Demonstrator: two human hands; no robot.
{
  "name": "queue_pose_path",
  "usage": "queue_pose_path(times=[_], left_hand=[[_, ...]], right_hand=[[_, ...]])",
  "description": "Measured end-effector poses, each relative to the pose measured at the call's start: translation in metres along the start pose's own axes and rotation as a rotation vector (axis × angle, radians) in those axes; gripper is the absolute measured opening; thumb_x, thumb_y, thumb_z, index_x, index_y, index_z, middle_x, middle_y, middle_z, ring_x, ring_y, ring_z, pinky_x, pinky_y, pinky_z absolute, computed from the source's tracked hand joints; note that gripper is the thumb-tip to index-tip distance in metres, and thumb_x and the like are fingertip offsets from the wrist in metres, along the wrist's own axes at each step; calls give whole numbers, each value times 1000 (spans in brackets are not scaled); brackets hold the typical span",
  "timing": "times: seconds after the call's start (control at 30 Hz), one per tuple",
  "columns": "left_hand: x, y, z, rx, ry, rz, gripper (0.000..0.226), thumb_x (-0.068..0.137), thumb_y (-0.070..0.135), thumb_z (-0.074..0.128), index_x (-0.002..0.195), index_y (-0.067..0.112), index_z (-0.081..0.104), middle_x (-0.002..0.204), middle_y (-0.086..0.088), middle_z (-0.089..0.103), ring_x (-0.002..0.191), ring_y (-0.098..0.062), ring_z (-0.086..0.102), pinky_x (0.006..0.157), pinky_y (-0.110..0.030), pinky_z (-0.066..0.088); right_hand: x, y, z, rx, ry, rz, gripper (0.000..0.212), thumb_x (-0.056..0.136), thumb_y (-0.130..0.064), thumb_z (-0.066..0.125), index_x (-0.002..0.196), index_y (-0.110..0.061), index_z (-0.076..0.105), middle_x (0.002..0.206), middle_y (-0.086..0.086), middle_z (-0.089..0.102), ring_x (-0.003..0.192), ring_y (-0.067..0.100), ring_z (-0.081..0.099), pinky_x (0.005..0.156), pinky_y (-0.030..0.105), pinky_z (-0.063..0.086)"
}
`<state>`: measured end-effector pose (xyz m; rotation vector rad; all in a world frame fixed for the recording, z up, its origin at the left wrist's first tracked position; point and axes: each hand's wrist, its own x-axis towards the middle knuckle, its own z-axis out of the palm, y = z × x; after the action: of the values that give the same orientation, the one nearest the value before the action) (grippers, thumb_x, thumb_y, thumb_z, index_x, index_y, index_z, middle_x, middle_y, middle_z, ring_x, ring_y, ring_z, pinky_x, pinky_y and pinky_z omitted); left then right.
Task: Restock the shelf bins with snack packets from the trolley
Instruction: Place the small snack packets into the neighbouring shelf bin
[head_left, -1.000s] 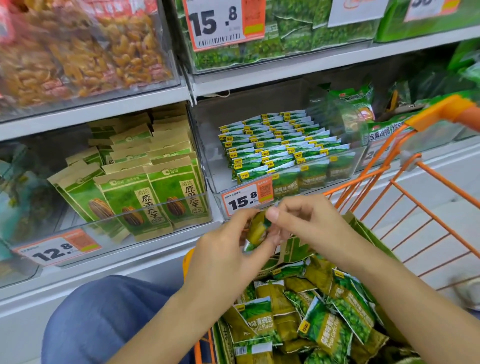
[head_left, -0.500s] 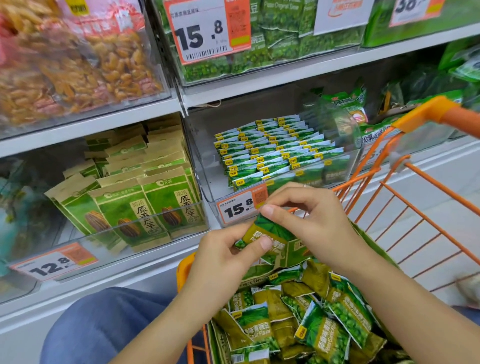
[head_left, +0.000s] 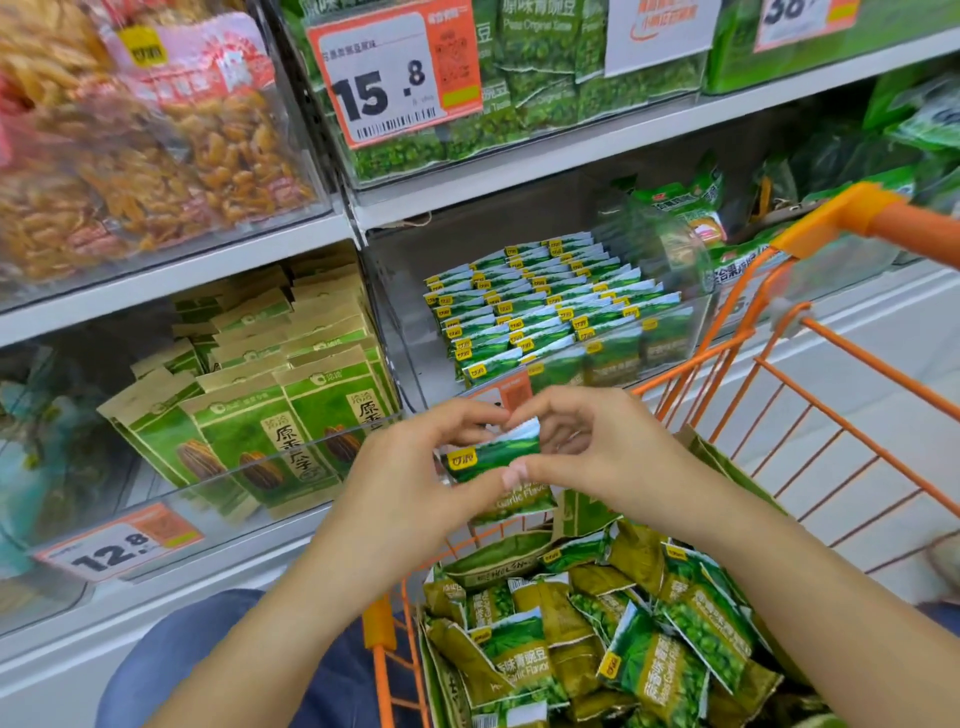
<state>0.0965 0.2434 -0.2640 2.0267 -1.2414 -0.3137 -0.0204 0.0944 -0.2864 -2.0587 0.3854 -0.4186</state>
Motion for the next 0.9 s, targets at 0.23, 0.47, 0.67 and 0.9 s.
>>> queue_pose_path(times=[0.23,0.47,0.67,0.9], left_hand=[[65,15,-35,318,273,59,23,79,28,76,102,29,73,89,15,67,88,-7,63,82,-21,45],[151,-3,-1,722,-2,-71,23,78,31,77,99,24,70,103,-2,71,98,-26,65,79,-35,52],[181,-27,26,838,-298,-138,11,78,16,74,80,10,65,85,-1,65,77,-22,60,65,-34,50],[189,-47,44,720,-323,-66,22,80,1,51,65,15,58,75,-6,61,67,-22,52,58,-36,44]], right_hand=[[2,6,-12,-71,202,2,34,89,-32,64,122,-32,57,93,-14,67,84,0,62,80,27,52],[7,18,-26,-75,490,-22,15,94,-22,57,105,-25,67,83,-13,66,79,3,61,76,34,52],[8,22,-35,-16,542,7,17,94,-18,56,100,-27,69,78,-11,69,72,2,60,71,31,51],[9,18,-36,-21,519,-5,16,94,-18,56,97,-25,70,76,-11,68,69,5,60,72,41,54]])
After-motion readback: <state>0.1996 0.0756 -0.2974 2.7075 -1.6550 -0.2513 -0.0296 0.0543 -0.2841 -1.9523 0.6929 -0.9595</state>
